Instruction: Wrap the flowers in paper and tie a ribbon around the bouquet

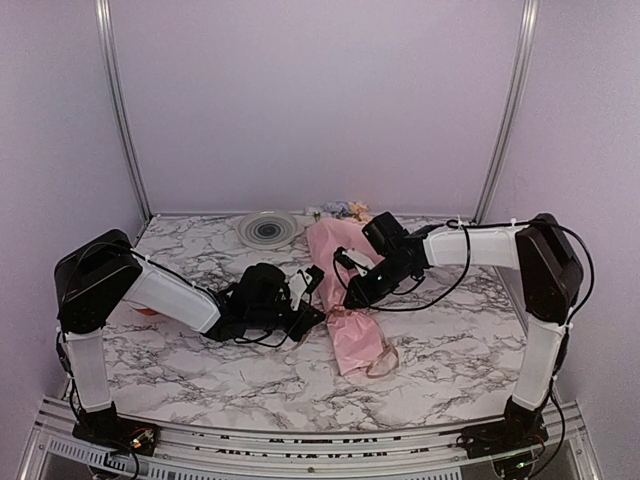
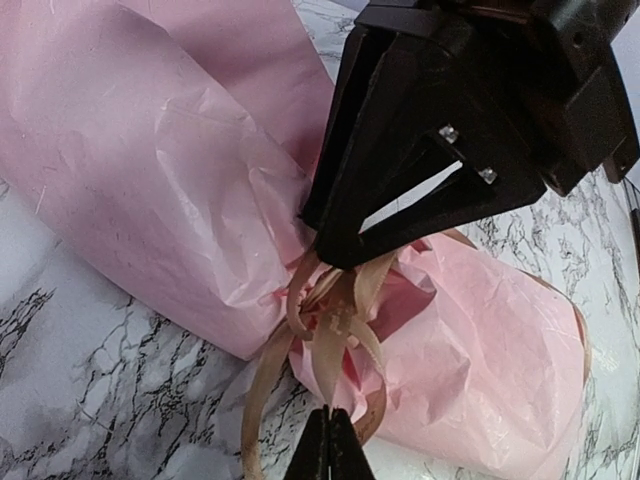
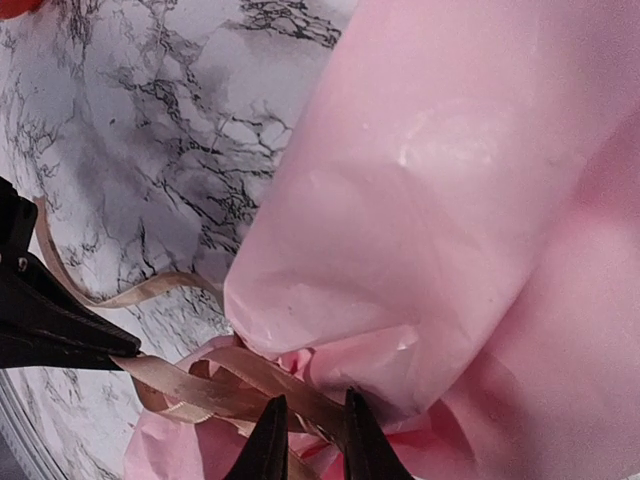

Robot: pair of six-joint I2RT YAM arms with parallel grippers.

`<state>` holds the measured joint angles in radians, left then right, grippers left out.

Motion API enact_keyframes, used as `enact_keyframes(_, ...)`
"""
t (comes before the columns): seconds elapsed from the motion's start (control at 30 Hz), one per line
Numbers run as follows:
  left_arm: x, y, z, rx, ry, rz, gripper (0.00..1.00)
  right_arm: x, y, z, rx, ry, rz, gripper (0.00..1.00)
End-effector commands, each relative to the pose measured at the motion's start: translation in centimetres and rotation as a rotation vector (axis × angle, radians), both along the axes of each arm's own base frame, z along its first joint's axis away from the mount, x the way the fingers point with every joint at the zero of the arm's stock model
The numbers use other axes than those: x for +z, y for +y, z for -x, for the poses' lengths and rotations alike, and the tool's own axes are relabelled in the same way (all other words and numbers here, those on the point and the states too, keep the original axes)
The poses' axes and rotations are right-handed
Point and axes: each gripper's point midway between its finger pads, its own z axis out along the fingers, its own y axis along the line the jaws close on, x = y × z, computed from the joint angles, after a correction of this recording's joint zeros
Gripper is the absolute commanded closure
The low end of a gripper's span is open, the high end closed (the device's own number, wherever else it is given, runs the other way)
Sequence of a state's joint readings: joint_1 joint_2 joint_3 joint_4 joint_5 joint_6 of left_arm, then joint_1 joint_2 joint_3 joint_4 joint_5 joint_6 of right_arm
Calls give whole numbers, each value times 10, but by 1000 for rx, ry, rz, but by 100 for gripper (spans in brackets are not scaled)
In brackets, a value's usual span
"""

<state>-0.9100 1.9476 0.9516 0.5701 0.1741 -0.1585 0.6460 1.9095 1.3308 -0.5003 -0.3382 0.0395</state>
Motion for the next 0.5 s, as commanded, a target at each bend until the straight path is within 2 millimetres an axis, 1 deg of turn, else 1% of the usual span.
enact_keyframes(0.0,5,2,1,-2,-15,-14,100,5,2,-11,-4,-47,23,79)
enact_keyframes(0.07,5,3,1,-2,-14,-15,100,5,-1,-12,-11,-57,37,77)
enact_keyframes(0.13,5,2,2,-4,-14,-16,100,5,-3,-12,-13,-63,42,78)
enact_keyframes(0.2,5,2,1,-4,-14,-16,100,4,-2,-11,-8,-64,34,85)
enact_keyframes(0.3,5,1,1,-4,-16,-16,100,4,-1,-12,-12,-66,31,99)
enact_keyframes(0.47,3,4,-2,11,-25,-28,100,20,-1,-13,-20,-104,3,100)
